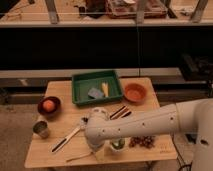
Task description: Place fork in metal cup
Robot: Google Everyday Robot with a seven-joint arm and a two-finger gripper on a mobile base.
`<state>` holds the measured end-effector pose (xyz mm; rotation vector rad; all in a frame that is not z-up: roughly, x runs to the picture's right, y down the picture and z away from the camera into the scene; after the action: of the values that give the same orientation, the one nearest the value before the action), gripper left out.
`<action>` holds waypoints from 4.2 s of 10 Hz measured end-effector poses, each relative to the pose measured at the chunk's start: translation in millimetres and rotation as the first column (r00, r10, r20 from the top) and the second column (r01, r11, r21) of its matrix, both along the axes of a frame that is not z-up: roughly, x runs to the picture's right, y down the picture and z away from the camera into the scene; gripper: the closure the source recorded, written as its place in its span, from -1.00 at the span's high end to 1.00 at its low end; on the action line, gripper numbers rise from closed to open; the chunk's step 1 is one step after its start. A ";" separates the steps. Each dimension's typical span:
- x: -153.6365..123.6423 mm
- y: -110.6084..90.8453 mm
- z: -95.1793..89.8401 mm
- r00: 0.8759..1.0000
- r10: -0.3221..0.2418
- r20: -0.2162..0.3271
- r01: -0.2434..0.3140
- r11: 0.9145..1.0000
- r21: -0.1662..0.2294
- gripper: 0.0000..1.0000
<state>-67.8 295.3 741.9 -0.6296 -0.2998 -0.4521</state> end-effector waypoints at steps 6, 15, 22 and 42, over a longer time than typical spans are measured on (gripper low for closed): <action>-21.0 17.4 -14.2 0.999 -0.016 0.028 0.017 1.000 -0.016 -0.17; -31.4 18.5 -30.5 0.992 -0.023 0.125 0.038 0.992 -0.121 0.06; -29.3 19.0 -12.0 0.980 -0.058 0.193 0.082 0.989 -0.120 0.15; -28.9 -18.2 -10.4 0.977 -0.136 0.165 0.135 0.991 0.014 -1.00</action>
<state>-96.8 277.1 731.5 -0.6130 -0.4161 -0.6376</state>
